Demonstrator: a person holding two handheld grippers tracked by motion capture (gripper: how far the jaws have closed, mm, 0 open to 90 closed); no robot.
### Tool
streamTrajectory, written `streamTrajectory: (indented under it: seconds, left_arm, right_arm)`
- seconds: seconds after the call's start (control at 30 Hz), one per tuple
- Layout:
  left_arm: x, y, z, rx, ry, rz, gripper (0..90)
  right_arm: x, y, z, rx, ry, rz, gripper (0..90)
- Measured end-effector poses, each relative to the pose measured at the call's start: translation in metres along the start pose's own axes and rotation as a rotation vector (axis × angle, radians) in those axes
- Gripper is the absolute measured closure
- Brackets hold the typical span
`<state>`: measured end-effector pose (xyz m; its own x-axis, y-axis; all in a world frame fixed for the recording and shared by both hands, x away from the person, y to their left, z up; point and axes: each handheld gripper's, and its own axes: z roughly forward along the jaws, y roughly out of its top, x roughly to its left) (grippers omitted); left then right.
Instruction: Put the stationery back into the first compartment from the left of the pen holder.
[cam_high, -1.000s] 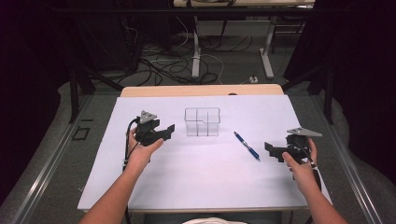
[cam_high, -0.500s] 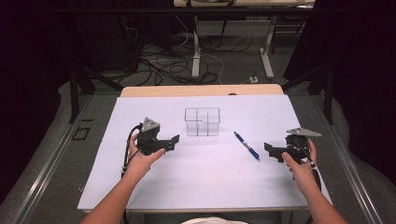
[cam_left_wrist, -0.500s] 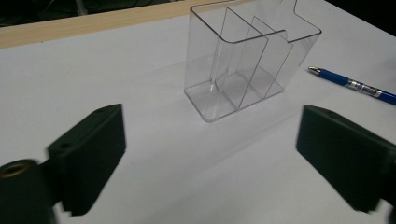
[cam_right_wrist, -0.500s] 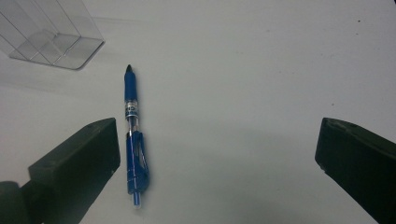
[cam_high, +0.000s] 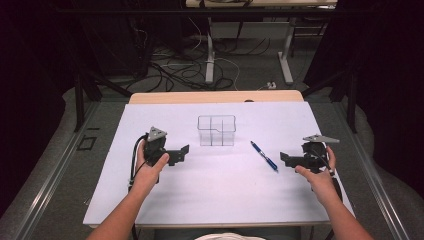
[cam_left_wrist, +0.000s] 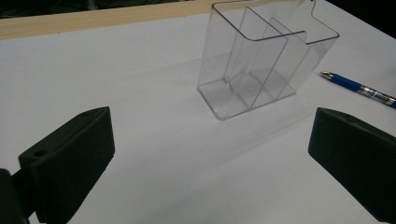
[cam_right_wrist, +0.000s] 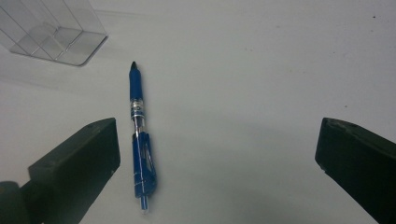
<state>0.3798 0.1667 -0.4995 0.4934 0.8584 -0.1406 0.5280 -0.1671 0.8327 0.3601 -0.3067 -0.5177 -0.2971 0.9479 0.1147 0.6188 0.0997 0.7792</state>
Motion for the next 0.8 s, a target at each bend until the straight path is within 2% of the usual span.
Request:
streamTrajectory:
  seconds: [0.13, 0.23, 0.33, 0.5, 0.57, 0.7, 0.73, 0.8]
  left_arm:
    - [0.005, 0.0, -0.001, -0.003, 0.012, -0.003, 0.3]
    - [0.007, -0.001, -0.002, -0.01, 0.022, -0.003, 0.3]
    - [0.008, -0.001, -0.003, -0.011, 0.03, 0.007, 0.3]
    - [0.009, 0.0, -0.005, -0.006, 0.023, 0.0, 0.3]
    - [0.007, 0.001, -0.004, -0.002, 0.016, -0.02, 0.3]
    - [0.005, 0.001, -0.004, 0.003, 0.015, 0.0, 0.3]
    - [0.005, 0.001, -0.004, -0.002, 0.02, 0.005, 0.3]
    - [0.005, 0.001, -0.003, 0.0, 0.023, 0.007, 0.3]
  right_arm:
    - [0.006, 0.007, 0.0, 0.026, 0.007, -0.026, 0.0]
    - [0.01, 0.012, 0.003, 0.055, -0.008, -0.052, 0.0]
    - [0.013, 0.016, 0.005, 0.077, -0.006, -0.061, 0.0]
    - [0.016, 0.025, 0.008, 0.111, 0.0, -0.067, 1.8]
    - [0.018, 0.03, 0.009, 0.128, 0.011, -0.081, 4.1]
    - [0.024, 0.041, 0.012, 0.164, 0.015, -0.117, 10.1]
    - [0.026, 0.045, 0.014, 0.177, 0.02, -0.123, 14.1]
    - [0.027, 0.049, 0.016, 0.188, 0.027, -0.139, 15.4]
